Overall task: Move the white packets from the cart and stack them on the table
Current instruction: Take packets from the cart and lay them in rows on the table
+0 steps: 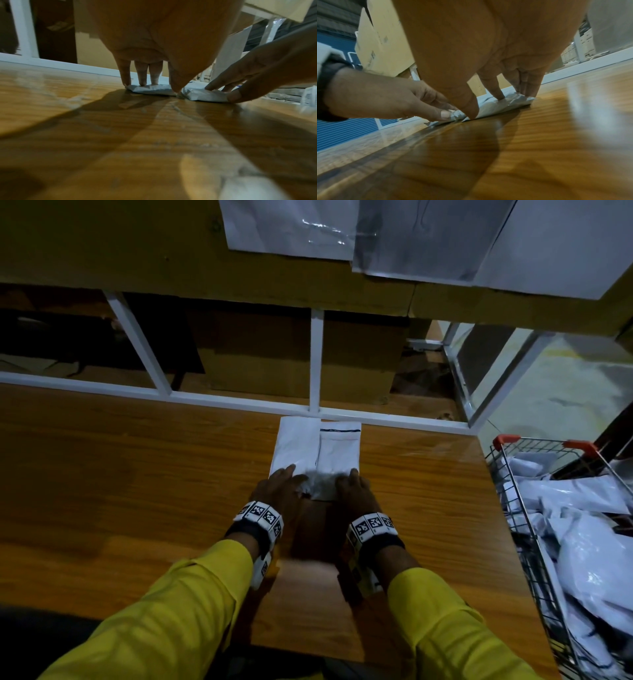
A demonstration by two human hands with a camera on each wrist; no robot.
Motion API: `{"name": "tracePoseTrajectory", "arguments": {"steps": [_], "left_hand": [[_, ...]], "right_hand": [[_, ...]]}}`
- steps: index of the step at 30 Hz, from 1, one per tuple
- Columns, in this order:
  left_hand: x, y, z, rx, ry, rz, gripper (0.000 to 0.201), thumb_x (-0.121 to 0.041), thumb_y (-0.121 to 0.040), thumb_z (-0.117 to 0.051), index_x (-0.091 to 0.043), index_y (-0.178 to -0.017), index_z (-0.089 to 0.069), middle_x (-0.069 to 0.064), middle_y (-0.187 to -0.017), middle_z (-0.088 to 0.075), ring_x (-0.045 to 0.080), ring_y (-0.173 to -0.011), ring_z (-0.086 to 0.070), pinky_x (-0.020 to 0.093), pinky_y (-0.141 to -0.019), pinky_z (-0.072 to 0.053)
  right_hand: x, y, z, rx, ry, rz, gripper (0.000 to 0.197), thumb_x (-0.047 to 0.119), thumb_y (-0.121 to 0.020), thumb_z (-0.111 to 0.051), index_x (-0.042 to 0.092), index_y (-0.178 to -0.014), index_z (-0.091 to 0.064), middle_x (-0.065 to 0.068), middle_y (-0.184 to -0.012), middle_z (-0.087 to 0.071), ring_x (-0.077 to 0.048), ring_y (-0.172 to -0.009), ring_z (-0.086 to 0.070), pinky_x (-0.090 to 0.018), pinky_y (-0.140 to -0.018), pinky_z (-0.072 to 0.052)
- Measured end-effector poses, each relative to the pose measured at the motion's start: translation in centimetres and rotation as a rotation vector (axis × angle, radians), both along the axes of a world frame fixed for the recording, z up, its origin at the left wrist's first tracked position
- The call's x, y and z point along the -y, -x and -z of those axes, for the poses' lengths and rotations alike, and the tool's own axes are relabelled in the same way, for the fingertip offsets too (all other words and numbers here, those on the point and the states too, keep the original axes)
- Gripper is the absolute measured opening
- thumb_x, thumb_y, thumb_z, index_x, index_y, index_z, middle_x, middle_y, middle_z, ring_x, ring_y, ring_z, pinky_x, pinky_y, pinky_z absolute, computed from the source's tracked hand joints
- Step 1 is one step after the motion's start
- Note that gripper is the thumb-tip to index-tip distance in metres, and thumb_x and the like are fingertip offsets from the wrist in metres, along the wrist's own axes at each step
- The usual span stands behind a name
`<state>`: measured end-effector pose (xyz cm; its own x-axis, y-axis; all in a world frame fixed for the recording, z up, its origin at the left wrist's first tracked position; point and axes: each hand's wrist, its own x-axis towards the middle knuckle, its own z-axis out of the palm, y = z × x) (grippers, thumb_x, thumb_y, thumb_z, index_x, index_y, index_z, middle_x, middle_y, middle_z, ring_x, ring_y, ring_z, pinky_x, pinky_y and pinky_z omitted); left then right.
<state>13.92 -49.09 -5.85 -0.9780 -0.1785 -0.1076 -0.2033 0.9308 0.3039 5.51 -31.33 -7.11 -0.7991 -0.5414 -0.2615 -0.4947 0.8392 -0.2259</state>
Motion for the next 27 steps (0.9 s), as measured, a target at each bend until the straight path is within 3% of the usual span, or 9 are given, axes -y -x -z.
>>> {"name": "tracePoseTrajectory", "arguments": {"steps": [4,8,12,15,22,27], "left_hand": [[0.8,-0.2,0.6,0.006,0.017,-0.011,0.05,-0.033,-0.099,-0.053,-0.027,-0.148,-0.046,0.005,-0.164,-0.026,0.026,-0.148,-0.029,0.047,-0.115,-0.034],[2.0,-0.3,0.5,0.017,0.008,-0.022,0.048,-0.033,-0.098,-0.054,-0.029,-0.145,-0.049,0.003,-0.163,-0.029,0.025,-0.147,-0.031,0.046,-0.115,-0.036],[3.0,-0.5,0.3,0.015,0.026,-0.011,0.046,-0.032,-0.1,-0.053,-0.028,-0.146,-0.049,0.004,-0.163,-0.03,0.025,-0.147,-0.031,0.043,-0.116,-0.035],[3.8,-0.3,0.2,0.007,0.034,-0.024,0.046,-0.029,-0.1,-0.052,-0.03,-0.147,-0.048,0.002,-0.163,-0.029,0.023,-0.148,-0.03,0.04,-0.118,-0.032],[5.6,-0.3,-0.1,0.033,0.017,-0.031,0.046,-0.024,-0.097,-0.056,-0.028,-0.143,-0.052,0.006,-0.161,-0.034,0.026,-0.147,-0.032,0.043,-0.117,-0.033],[6.5,-0.6,0.2,0.066,0.001,-0.069,0.049,-0.027,-0.096,-0.059,-0.03,-0.144,-0.05,0.005,-0.162,-0.032,0.027,-0.147,-0.033,0.043,-0.116,-0.035]], "right_hand": [[0.9,-0.6,-0.2,-0.016,-0.026,-0.007,0.055,0.024,-0.098,-0.056,0.011,-0.148,-0.037,-0.023,-0.158,-0.019,-0.042,-0.14,-0.029,-0.052,-0.106,-0.043],[1.7,-1.3,-0.4,-0.056,-0.017,-0.01,0.064,0.036,-0.092,-0.064,0.017,-0.147,-0.038,-0.019,-0.155,-0.028,-0.036,-0.136,-0.037,-0.051,-0.103,-0.047],[2.7,-1.6,-1.0,-0.038,-0.073,-0.02,0.066,0.041,-0.101,-0.051,0.012,-0.155,-0.026,-0.026,-0.161,-0.014,-0.04,-0.144,-0.026,-0.049,-0.115,-0.031],[3.5,-1.7,-1.3,-0.033,-0.08,-0.016,0.074,0.046,-0.102,-0.046,0.004,-0.156,-0.019,-0.032,-0.16,-0.007,-0.044,-0.146,-0.019,-0.049,-0.118,-0.022],[5.0,-2.2,-1.4,0.062,-0.04,-0.017,0.086,0.05,-0.098,-0.052,0.005,-0.158,-0.011,-0.033,-0.16,0.002,-0.049,-0.148,-0.009,-0.054,-0.12,-0.019],[5.9,-2.6,-2.5,0.061,-0.043,-0.083,0.068,0.035,-0.108,-0.037,-0.001,-0.157,-0.007,-0.032,-0.161,-0.001,-0.046,-0.15,-0.003,-0.052,-0.122,-0.012]]}}
